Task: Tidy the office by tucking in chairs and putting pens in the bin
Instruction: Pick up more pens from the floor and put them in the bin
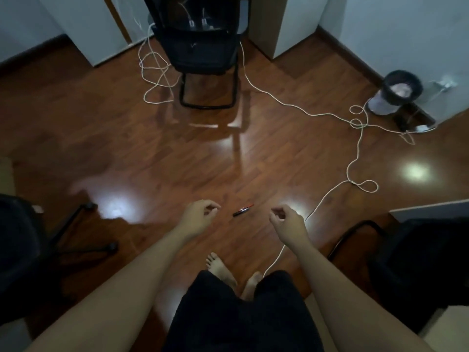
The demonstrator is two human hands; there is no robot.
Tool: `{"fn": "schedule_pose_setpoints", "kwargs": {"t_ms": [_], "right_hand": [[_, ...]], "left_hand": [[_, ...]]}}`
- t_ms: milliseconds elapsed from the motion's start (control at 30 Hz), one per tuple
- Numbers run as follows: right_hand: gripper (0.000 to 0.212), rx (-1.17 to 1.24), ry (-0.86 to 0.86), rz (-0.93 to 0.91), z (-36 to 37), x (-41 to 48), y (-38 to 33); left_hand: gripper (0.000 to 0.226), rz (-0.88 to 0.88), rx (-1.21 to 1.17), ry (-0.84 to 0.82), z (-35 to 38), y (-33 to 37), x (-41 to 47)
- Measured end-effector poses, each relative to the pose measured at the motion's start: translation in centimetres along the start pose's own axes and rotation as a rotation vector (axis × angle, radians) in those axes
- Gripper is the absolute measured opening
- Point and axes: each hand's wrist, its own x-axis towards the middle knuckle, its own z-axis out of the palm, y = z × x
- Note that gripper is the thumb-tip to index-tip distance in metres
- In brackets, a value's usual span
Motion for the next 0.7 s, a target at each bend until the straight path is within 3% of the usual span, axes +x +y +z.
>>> {"fn": "schedule_pose_setpoints", "kwargs": {"t_ms": [300, 467, 600, 700], "right_hand": [[0.027, -0.016, -0.094, 0.140, 2.7, 9.6, 3.9], [0.048, -0.019, -0.110, 0.162, 8.6, 19.3, 12.8], [0.022, 0.039, -0.137, 0.191, 14.3, 26.6, 17.4], [0.017, 0.068, -0.155, 0.229, 20.6, 32.3, 22.7]], "left_hand": [[0.021, -0.120, 0.020, -0.075, 3.4, -1.0, 9.5], [0.019, -0.187, -0.011, -0.048, 9.2, -4.7, 16.7], [0.018, -0.215, -0.030, -0.060, 16.8, -10.5, 23.8], [0.014, -0.246, -0.037, -0.073, 23.7, -16.5, 29.9]]}}
